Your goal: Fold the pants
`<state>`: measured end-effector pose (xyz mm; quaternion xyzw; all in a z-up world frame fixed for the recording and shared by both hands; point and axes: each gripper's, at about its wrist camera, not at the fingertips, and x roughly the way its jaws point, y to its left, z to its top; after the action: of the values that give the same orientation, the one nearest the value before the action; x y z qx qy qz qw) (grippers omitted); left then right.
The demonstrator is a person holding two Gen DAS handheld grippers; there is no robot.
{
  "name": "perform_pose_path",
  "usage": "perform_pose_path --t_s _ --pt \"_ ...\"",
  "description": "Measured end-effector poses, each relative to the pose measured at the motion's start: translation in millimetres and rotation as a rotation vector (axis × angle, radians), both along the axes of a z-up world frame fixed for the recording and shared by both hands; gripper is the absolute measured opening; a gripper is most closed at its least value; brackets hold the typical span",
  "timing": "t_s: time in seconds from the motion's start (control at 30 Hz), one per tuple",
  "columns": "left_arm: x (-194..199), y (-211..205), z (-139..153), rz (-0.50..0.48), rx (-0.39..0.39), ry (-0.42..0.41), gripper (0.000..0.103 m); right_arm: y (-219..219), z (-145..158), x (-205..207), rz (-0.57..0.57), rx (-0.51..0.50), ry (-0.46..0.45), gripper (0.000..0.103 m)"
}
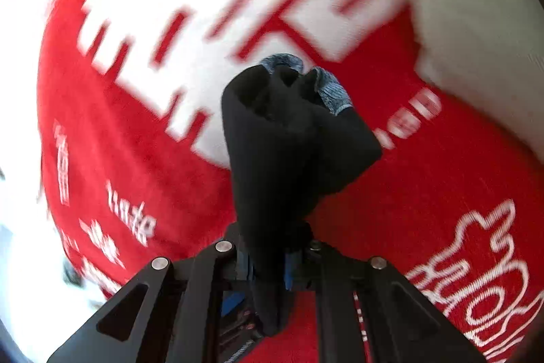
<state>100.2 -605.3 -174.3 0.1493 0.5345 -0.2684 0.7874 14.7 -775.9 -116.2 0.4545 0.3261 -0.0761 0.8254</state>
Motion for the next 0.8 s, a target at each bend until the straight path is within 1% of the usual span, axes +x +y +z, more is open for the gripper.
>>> perform_pose_path --t_s 0.03,0.07,0.17,0.23,0.3,0.33,0.4,0.47,0.5,0.57,0.63,0.67,0.7,0.73,0.77,0.8 --pt "-2 0 -1 -0.006 -0.009 -0.008 0.048 8 8 3 0.031 -0.036 0.002 0.013" --pt "-3 2 -2 -0.005 -0.021 -0.008 0.048 21 19 12 0.082 -0.098 0.009 0.013" --pt "-3 7 -4 -0.002 -0.065 0.005 0.048 50 39 31 0.182 -0.191 0.015 0.013" --pt "3 16 -1 -0.001 -0.096 0.065 0.048 69 49 38 0.228 -0.234 0.018 0.013" --pt "11 38 8 0.040 -0.138 0.124 0.048 87 57 41 0.270 -0.279 0.019 0.013" --pt "15 55 16 0.070 -0.150 0.126 0.048 96 59 41 0.290 -0.298 0.022 0.013" --pt "23 93 29 0.118 -0.146 0.096 0.048 123 65 51 0.339 -0.364 0.043 0.013" --pt "36 137 36 0.177 -0.122 0.081 0.048 152 63 64 0.382 -0.444 0.078 0.013" --pt "43 156 36 0.205 -0.109 0.085 0.048 176 59 71 0.418 -0.512 0.113 0.013" --pt "55 190 31 0.260 -0.071 0.096 0.048 207 49 81 0.456 -0.590 0.161 0.013" --pt "66 227 19 0.308 -0.021 0.115 0.048 252 28 92 0.522 -0.692 0.230 0.013" --pt "70 237 13 0.324 -0.007 0.130 0.048 264 17 94 0.540 -0.720 0.254 0.014" --pt "71 251 7 0.338 0.002 0.145 0.056 287 -3 97 0.571 -0.763 0.297 0.015" --pt "71 262 3 0.344 0.009 0.153 0.077 307 -19 104 0.591 -0.800 0.341 0.019" --pt "70 272 0 0.354 0.007 0.150 0.084 314 -31 98 0.603 -0.832 0.374 0.027" --pt "70 278 0 0.356 -0.001 0.141 0.085 330 -45 97 0.610 -0.900 0.406 0.028"
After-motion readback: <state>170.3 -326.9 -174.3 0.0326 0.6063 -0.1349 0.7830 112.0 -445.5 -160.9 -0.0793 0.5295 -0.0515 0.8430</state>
